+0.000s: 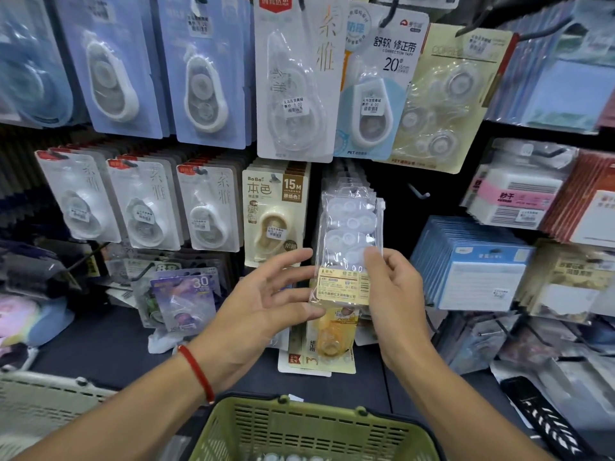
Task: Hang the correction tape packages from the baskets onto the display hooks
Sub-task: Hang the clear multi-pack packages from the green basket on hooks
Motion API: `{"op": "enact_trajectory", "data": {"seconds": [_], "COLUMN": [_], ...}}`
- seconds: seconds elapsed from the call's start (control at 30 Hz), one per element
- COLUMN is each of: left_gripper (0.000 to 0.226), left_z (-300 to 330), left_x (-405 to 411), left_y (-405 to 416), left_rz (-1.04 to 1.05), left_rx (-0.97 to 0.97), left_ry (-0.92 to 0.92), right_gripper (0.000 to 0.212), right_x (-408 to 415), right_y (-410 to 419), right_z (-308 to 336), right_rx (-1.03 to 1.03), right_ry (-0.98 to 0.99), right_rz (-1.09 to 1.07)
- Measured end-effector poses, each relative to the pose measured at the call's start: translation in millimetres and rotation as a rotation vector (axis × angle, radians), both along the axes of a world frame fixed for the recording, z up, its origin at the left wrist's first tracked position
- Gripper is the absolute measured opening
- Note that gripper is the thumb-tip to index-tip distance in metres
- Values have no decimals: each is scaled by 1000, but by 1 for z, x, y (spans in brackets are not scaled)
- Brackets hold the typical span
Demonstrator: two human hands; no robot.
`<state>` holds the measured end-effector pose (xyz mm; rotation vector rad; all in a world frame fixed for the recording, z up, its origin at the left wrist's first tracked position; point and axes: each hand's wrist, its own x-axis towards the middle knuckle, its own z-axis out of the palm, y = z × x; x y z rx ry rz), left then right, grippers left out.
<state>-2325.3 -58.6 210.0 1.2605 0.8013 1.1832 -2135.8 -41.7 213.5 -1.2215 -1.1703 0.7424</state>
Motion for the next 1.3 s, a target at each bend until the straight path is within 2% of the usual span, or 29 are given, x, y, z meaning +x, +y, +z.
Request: {"op": "enact_trajectory", "data": {"seconds": [0.07,0.1,0.17,0.23,0.3,0.37,0.5,0.67,0.83,0.93,1.03,1.1,1.13,1.23,1.3], "left_gripper": [68,65,63,63,66,74,86,88,86,76,65,57,55,59,66], "left_z": [0,-1,-3,-4,-3,-3,-12,-20,-20,-22,-38,-59,-72,-117,-143], "left_x": [0,-1,-6,-13,-17,-18,-17,-21,-24,-29,-40,-51,-57,-80,-94], "left_y": [1,3,6,12,21,30,42,46,46,43,36,22,12,-20,-37], "left_rz": [60,119,246,350,422,447,429,423,393,360,104,-167,-300,-602,-653], "left_rx": [62,123,253,391,516,610,674,684,697,711,549,398,321,117,29], "left_ry": [163,296,545,713,825,916,1061,1129,1148,1130,1220,1377,1472,1739,1838], "right_gripper": [28,27,47,52,55,61,67,69,72,56,30,19,17,23,31], "right_x": [4,6,12,13,11,7,1,2,3,-3,-8,-11,-13,-27,-39], "right_y": [5,6,7,8,14,28,66,105,113,100,68,41,28,-5,-31], "right_z": [-5,-8,-14,-20,-22,-22,-14,-5,-13,-16,-36,-63,-79,-133,-177], "right_rx": [-21,-44,-18,141,252,280,130,-13,-42,33,94,46,-7,-301,-536], "right_ry": [-89,-205,-537,-824,-1027,-1156,-1352,-1453,-1507,-1360,-1073,-978,-1000,-1224,-1301], "right_rz": [-36,-70,-140,-161,-99,-27,-36,-65,-43,-62,-39,84,178,614,883]}}
